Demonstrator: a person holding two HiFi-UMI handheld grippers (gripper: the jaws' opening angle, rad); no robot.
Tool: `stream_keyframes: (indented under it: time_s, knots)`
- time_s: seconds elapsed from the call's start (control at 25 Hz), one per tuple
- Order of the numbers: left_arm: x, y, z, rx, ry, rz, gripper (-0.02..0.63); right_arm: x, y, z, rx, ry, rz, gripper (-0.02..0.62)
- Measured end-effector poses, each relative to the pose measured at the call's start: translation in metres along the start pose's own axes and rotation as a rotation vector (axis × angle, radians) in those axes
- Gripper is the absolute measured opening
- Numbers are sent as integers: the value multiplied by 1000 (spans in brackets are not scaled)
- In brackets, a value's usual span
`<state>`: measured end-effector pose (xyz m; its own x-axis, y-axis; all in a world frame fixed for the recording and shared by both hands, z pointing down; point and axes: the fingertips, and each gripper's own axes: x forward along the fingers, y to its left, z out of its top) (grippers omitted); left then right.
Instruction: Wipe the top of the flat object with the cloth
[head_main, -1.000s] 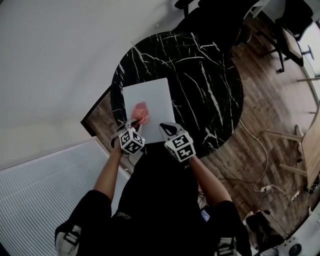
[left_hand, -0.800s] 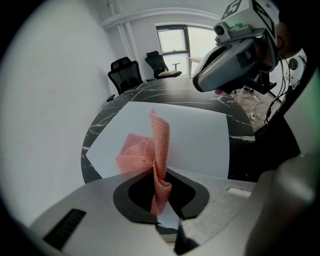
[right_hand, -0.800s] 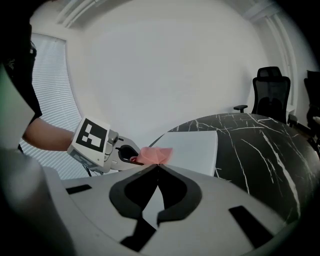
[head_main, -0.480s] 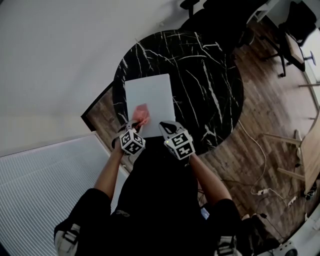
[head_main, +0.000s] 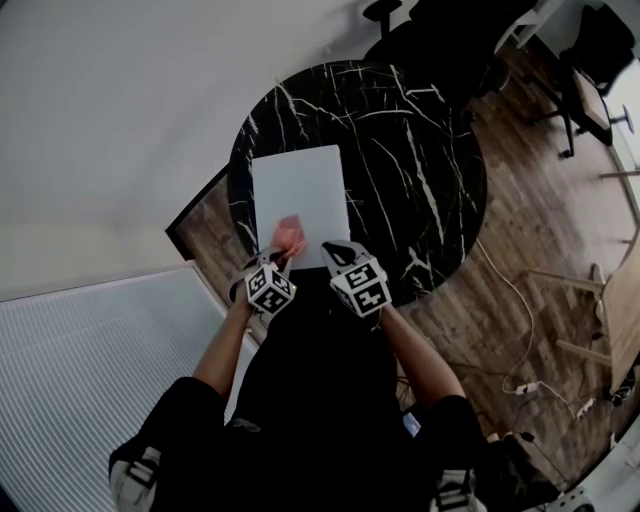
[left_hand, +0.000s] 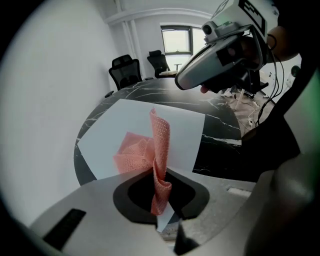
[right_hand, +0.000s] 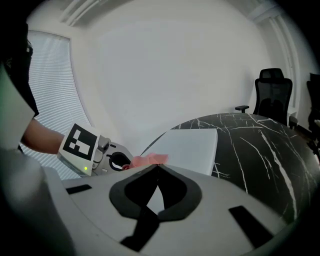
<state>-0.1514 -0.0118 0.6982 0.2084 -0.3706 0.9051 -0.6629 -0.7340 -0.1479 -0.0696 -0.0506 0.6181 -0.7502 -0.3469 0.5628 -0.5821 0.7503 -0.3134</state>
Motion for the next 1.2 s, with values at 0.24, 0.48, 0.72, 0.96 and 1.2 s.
stream_keyframes:
  time_s: [0.24, 0.48, 0.72, 0.96, 1.2]
  knots:
    - [-5, -8, -6, -8, 11, -2, 23, -5, -3, -3, 1, -19, -10, -5]
    - [-9, -20, -13, -21, 25, -4, 23, -13, 1, -15, 5, -1, -3, -5]
    - [-9, -31, -12, -27, 33, 11, 23, -22, 3, -22, 6, -8, 11, -5]
    - [-18, -15, 2, -34, 5, 53, 23, -32, 2, -13, 4, -42, -1, -5]
    - [-34, 36, 38, -50, -82, 92, 23, -35, -4, -7, 49, -38, -23, -5]
